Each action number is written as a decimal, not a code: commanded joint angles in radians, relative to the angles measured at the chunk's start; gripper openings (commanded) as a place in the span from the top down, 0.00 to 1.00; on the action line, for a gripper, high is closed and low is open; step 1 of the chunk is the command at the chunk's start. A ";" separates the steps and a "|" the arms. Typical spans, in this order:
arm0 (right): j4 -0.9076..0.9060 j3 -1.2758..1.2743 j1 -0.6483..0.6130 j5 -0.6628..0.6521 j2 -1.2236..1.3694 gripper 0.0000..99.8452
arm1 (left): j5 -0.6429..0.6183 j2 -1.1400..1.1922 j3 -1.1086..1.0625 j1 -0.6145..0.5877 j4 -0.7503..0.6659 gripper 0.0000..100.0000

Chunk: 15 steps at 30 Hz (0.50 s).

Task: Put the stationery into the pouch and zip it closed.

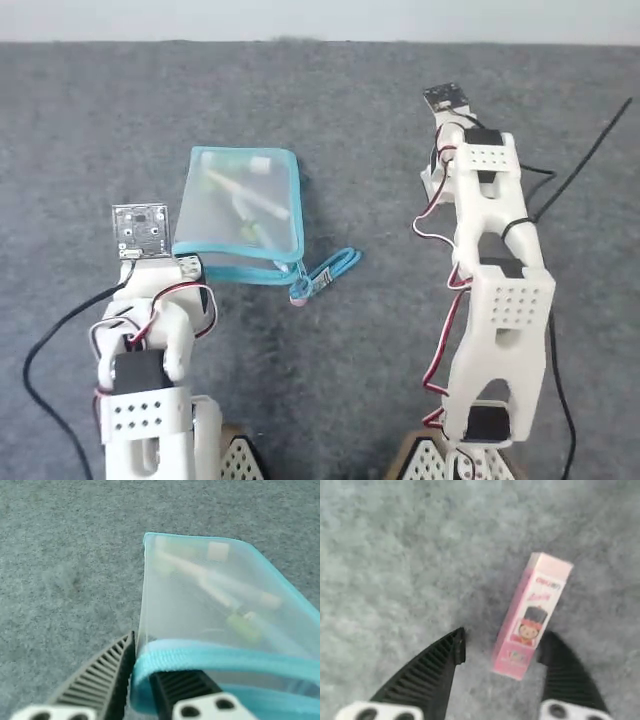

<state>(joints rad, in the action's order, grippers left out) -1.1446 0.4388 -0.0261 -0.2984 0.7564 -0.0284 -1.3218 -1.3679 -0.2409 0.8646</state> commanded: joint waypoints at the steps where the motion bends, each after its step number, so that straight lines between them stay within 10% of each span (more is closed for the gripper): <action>1: 0.007 0.101 0.015 0.009 0.008 0.98 | 0.006 -0.002 0.013 -0.005 -0.028 0.99; 15: -0.510 0.075 -0.056 0.011 -0.455 0.99 | -0.023 -0.002 0.013 -0.006 -0.049 0.99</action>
<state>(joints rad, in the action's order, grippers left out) -1.5113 0.4941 -0.0138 -0.2969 0.5754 -0.0284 -1.3218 -1.3679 -0.2409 0.8646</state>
